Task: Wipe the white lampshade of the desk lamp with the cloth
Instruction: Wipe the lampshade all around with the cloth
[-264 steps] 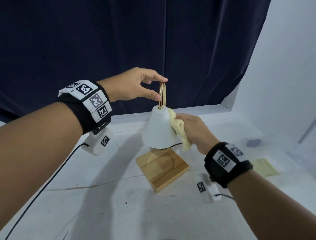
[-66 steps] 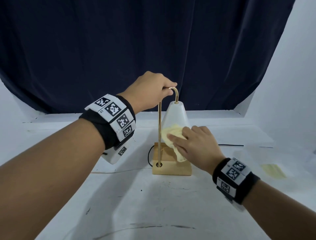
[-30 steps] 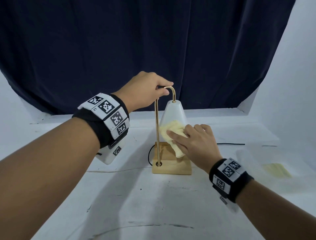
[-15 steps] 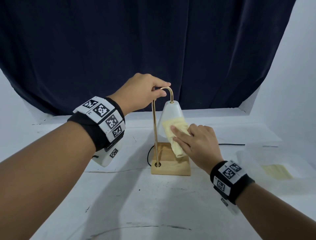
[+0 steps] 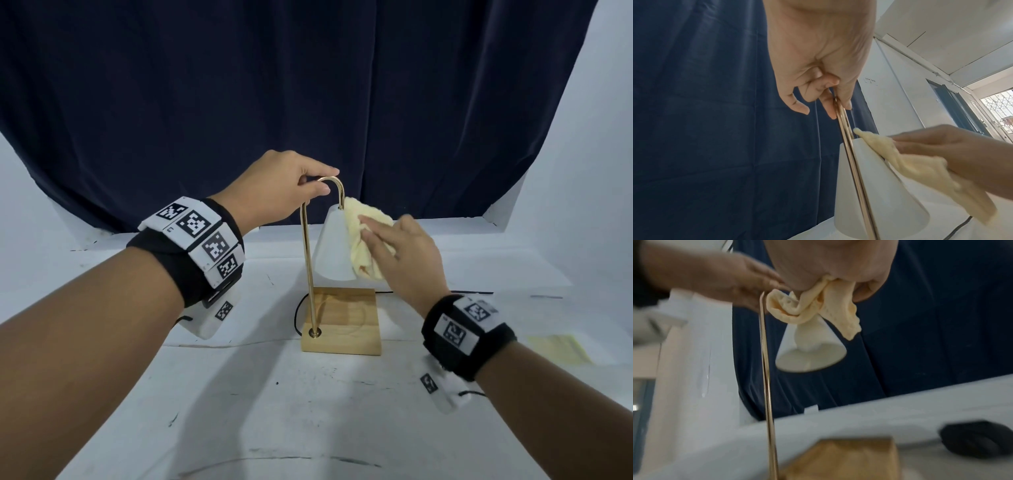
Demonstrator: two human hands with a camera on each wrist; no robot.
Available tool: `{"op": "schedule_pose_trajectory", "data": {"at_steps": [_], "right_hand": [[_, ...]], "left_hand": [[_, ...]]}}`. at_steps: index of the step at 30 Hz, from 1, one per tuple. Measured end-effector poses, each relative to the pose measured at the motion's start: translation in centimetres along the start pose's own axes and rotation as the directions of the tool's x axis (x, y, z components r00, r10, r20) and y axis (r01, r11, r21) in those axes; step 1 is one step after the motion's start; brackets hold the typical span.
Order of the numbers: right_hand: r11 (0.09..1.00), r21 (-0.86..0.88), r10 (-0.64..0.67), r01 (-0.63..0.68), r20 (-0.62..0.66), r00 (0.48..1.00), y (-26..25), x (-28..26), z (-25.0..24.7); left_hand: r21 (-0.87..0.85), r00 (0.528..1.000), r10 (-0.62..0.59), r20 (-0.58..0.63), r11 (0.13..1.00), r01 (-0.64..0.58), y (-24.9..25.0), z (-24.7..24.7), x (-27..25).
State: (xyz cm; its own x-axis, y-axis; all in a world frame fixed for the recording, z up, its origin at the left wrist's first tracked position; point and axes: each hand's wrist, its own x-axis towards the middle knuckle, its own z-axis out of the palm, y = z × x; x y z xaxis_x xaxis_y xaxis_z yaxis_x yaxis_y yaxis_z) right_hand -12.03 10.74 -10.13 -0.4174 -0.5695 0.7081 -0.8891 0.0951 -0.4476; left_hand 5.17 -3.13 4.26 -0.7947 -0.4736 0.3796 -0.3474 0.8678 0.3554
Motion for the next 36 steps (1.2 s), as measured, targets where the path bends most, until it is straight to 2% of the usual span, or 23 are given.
{"op": "schedule_pose_trajectory", "data": {"at_steps": [1, 3, 6, 8, 11, 13, 16, 20, 21, 23, 25, 27, 32, 36], "right_hand": [[1.0, 0.029, 0.0, 0.0, 0.023, 1.0, -0.4, 1.1, -0.3], [0.996, 0.028, -0.088, 0.087, 0.064, 0.994, -1.4, 3.0, -0.9], [0.972, -0.106, -0.197, 0.211, 0.126, 0.972, -2.3, 4.7, -1.3], [0.966, -0.15, -0.189, 0.208, 0.134, 0.973, -1.8, 5.0, -1.5], [0.989, -0.087, -0.106, 0.118, 0.134, 0.985, -0.8, 4.8, -2.0], [0.981, -0.096, -0.157, 0.169, 0.124, 0.98, -1.3, 4.7, -1.9], [0.935, -0.21, -0.254, 0.287, 0.169, 0.952, -3.1, 5.1, -1.3], [0.919, -0.259, -0.238, 0.297, 0.236, 0.942, -4.1, 5.3, -1.1], [0.94, -0.222, -0.206, 0.258, 0.232, 0.951, -3.8, 5.2, -1.2], [0.995, -0.054, -0.072, 0.084, 0.201, 0.977, -2.6, 4.7, -1.6], [0.989, 0.129, 0.047, -0.071, 0.186, 0.982, -1.2, 4.1, -2.0], [0.961, 0.223, 0.111, -0.161, 0.22, 0.969, -0.4, 3.6, -2.4], [0.906, 0.329, 0.148, -0.267, 0.344, 0.927, -0.7, 4.4, -2.9], [0.807, 0.439, 0.1, -0.394, 0.556, 0.825, -1.4, 5.7, -4.3]], "left_hand": [[-0.004, 1.0, -0.001, 0.0, 1.0, 0.001, 0.0, 0.0, 0.0], [-0.012, 1.0, 0.001, -0.001, 1.0, -0.001, 0.0, 0.0, 0.1], [-0.008, 1.0, 0.008, 0.005, 1.0, -0.008, 0.0, 0.0, 0.2], [-0.007, 1.0, 0.008, 0.009, 1.0, -0.008, 0.0, 0.0, 0.2], [-0.02, 1.0, 0.001, 0.007, 1.0, -0.001, 0.1, 0.0, 0.2], [-0.01, 1.0, 0.0, 0.015, 1.0, 0.0, 0.1, 0.0, 0.2], [-0.003, 1.0, -0.003, 0.023, 1.0, 0.003, 0.2, -0.1, 0.3], [0.018, 1.0, -0.001, 0.031, 1.0, 0.0, 0.6, -0.2, 0.3], [0.026, 0.999, 0.004, 0.037, 1.0, -0.005, 0.6, -0.3, 0.3], [0.066, 0.999, 0.005, 0.052, 0.998, -0.009, 0.6, -0.6, 0.2], [0.132, 0.997, -0.01, 0.083, 0.991, -0.001, 0.5, -0.8, 0.3], [0.205, 0.991, -0.011, 0.136, 0.979, -0.018, 0.5, -1.1, 0.5], [0.251, 0.977, 0.028, 0.211, 0.965, -0.082, 0.1, -2.1, 1.0], [0.165, 0.979, 0.041, 0.2, 0.983, -0.075, -1.4, -2.4, 0.7]]}}
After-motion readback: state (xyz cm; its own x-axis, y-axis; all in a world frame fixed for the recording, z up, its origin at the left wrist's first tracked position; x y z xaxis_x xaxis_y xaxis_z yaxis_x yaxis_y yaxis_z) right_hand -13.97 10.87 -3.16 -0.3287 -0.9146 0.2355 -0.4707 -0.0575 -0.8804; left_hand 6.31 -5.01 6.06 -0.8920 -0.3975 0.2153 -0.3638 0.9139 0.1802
